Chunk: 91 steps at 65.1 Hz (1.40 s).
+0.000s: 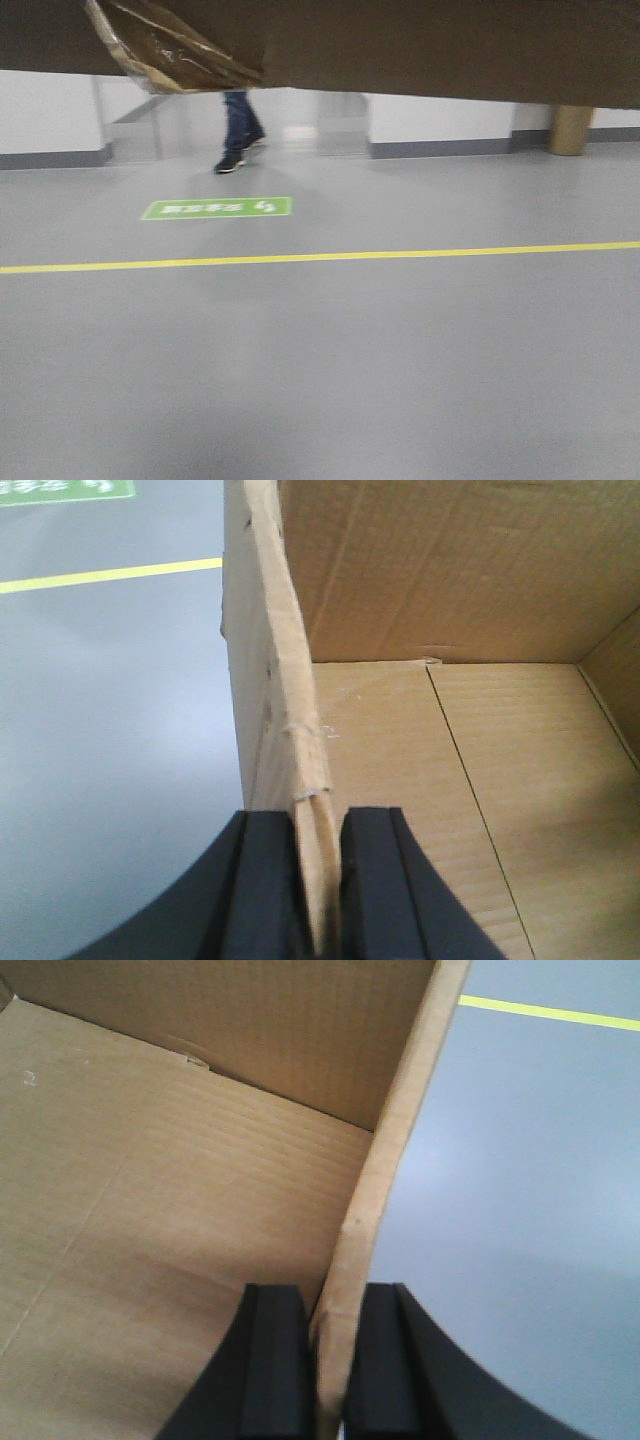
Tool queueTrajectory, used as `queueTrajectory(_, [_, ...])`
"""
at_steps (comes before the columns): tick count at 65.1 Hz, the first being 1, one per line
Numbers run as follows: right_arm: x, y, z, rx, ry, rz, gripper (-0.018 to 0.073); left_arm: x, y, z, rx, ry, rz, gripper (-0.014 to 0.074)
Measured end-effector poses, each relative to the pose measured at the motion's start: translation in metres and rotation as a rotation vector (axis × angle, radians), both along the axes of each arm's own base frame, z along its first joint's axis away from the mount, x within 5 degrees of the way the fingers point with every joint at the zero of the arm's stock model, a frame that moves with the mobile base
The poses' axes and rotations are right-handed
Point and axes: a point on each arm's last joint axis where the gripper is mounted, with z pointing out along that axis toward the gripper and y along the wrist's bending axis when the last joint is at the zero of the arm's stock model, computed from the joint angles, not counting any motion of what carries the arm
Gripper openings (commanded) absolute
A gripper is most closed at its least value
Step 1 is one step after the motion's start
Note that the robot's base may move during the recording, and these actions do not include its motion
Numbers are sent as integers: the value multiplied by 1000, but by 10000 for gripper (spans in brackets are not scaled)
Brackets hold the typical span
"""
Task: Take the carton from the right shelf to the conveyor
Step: 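Hold the carton with both grippers while driving toward the red conveyor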
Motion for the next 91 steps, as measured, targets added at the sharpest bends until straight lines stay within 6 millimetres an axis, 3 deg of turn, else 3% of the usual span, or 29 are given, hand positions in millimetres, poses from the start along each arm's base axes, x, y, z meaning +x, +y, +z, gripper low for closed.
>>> queueTrajectory(91, [0,0,0,2,-4,1,-67,1,1,1,13,-12,8,-10])
